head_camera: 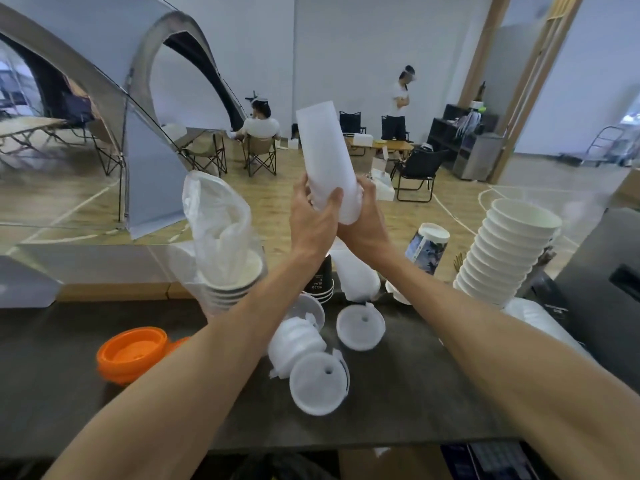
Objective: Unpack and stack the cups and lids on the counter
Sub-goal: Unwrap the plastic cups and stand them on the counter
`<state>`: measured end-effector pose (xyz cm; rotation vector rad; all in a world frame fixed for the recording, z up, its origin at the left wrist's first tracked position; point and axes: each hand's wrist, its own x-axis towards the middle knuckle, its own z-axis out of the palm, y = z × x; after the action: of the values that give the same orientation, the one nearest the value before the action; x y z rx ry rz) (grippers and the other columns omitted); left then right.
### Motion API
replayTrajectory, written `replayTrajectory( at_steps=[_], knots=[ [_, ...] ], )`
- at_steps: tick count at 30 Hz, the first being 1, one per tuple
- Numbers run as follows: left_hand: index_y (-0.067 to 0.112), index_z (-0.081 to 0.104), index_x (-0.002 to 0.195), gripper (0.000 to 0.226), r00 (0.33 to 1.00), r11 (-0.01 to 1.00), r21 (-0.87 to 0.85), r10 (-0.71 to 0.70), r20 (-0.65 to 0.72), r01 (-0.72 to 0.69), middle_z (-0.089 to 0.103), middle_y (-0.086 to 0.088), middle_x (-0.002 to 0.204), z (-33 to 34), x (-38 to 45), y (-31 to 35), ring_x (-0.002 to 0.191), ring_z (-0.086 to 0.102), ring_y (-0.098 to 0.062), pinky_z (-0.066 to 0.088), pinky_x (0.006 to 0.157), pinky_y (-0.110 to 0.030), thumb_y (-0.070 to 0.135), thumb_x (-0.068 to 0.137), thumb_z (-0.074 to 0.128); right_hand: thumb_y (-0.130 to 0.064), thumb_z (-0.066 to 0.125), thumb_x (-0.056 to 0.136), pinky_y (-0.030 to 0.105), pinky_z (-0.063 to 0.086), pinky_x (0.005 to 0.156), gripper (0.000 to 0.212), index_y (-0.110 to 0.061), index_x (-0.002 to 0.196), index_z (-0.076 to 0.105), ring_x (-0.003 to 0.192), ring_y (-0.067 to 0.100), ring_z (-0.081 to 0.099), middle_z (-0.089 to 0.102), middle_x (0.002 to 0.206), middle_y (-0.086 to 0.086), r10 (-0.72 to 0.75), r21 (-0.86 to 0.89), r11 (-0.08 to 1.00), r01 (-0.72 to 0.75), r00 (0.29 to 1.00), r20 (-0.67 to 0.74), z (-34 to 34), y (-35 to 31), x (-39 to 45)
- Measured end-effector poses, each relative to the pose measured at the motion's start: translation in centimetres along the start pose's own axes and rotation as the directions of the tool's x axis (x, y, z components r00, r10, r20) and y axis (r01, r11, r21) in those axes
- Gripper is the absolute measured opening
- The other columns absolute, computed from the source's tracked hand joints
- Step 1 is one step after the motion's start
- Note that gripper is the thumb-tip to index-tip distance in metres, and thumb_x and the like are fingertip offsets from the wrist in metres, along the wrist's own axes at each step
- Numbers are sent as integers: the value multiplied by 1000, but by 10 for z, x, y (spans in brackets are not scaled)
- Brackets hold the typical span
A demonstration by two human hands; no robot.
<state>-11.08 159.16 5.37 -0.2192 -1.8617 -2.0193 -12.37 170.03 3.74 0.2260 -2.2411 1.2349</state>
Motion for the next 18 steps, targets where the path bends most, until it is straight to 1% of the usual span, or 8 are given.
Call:
replayTrajectory(
  at_steps=[3, 6, 8, 11, 13, 16, 18],
  knots=[
    [20, 39, 149, 69, 999, 1000, 6, -12, -37, 12, 57, -1, 135, 1, 4, -11, 117, 60, -19, 56, 94, -34, 32, 89, 72, -40, 90, 70, 35, 60, 77, 94, -19, 138, 28, 95, 2, 61, 49, 107, -20, 10, 14, 1000, -10, 1000, 27, 7, 10, 3],
    [21, 40, 147, 66, 998, 1000, 12, -26, -53, 26, 57, -1, 134, 2, 8, -18, 117, 60, -19, 56, 94, -35, 31, 89, 72, -50, 88, 67, 35, 60, 77, 97, -24, 138, 28, 99, 7, 63, 50, 112, -19, 9, 21, 1000, -10, 999, 31, 12, 15, 5],
    [21, 40, 146, 66, 998, 999, 20, -37, -47, 38, 58, 0, 132, 3, 8, -24, 115, 61, -18, 58, 93, -37, 32, 89, 72, -51, 88, 66, 34, 60, 77, 97, -23, 138, 29, 100, 8, 63, 52, 116, -14, -2, 17, 1000, 1, 999, 42, 12, 20, 5],
    [20, 40, 146, 66, 997, 998, 21, -64, -36, 65, 58, 2, 130, 6, 6, -32, 114, 62, -17, 58, 90, -32, 31, 90, 72, -50, 89, 67, 31, 60, 74, 96, -24, 137, 29, 99, 3, 63, 53, 120, -9, -3, 7, 1000, 2, 998, 60, 10, 28, 2],
    [20, 40, 146, 66, 997, 997, 22, -72, -17, 72, 58, 3, 129, 10, 5, -36, 114, 62, -16, 58, 90, -32, 30, 90, 73, -52, 89, 66, 29, 59, 74, 96, -27, 136, 29, 98, 4, 64, 53, 120, -8, 31, -5, 1000, -31, 998, 54, 6, 35, 0],
    [22, 41, 145, 67, 996, 996, 49, -75, 38, 73, 58, 2, 133, 19, 3, -42, 118, 61, -16, 57, 94, -39, 32, 88, 74, -51, 89, 67, 25, 54, 72, 96, -25, 137, 28, 98, 10, 64, 55, 121, -6, 84, -21, 996, -83, 996, 32, -2, 46, -4],
    [23, 41, 146, 68, 993, 995, 84, -68, 96, 60, 58, 0, 136, 26, 1, -45, 121, 60, -17, 57, 95, -41, 33, 88, 74, -51, 89, 68, 28, 55, 73, 97, -24, 137, 26, 99, 13, 64, 55, 121, -7, 112, -38, 993, -112, 994, -5, -8, 55, -9]
  ],
)
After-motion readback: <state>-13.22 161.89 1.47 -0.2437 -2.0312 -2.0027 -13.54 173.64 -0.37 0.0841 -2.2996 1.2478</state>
